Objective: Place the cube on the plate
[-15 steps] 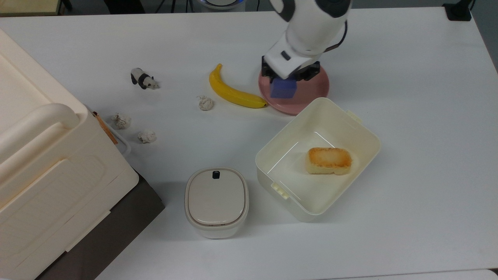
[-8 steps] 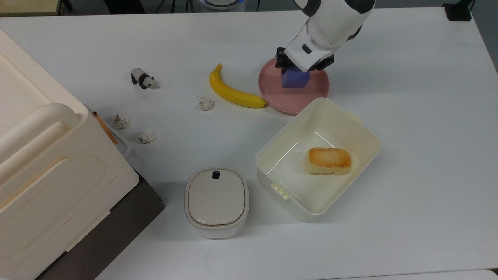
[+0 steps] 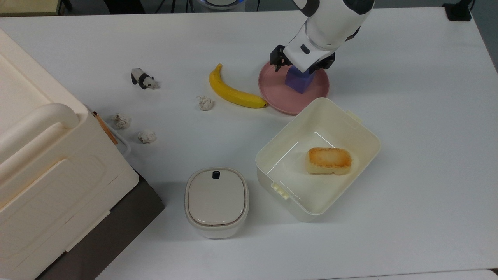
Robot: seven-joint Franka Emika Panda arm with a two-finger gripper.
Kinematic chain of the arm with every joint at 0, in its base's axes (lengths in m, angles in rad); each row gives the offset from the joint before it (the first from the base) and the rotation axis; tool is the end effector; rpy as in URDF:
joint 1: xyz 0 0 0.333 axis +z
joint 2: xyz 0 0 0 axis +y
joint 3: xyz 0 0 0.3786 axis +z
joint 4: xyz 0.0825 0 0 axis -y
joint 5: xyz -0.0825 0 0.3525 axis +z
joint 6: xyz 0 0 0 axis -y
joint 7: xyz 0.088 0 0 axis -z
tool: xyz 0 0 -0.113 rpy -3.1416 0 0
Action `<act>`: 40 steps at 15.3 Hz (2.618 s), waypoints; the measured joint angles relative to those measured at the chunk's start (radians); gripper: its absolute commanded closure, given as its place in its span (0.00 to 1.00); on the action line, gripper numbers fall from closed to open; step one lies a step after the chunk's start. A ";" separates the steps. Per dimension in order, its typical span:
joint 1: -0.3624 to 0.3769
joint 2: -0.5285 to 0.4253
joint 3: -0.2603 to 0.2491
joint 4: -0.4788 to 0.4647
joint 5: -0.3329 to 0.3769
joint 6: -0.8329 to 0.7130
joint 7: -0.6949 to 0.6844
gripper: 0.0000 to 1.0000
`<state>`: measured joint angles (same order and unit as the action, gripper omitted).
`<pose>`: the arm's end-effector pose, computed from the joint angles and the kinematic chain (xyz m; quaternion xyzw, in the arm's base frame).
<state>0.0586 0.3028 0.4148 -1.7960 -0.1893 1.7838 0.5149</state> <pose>0.5383 0.2303 0.4415 0.9894 0.0129 -0.1120 0.0919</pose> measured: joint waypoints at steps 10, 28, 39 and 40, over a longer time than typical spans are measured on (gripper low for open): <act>-0.134 -0.117 -0.004 0.038 -0.011 -0.006 -0.008 0.00; -0.195 -0.345 -0.324 0.223 0.186 -0.194 -0.389 0.00; -0.211 -0.346 -0.314 0.229 0.186 -0.166 -0.434 0.00; -0.211 -0.346 -0.314 0.229 0.186 -0.166 -0.434 0.00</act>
<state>-0.1520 -0.0427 0.1013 -1.5675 -0.0030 1.6179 0.0812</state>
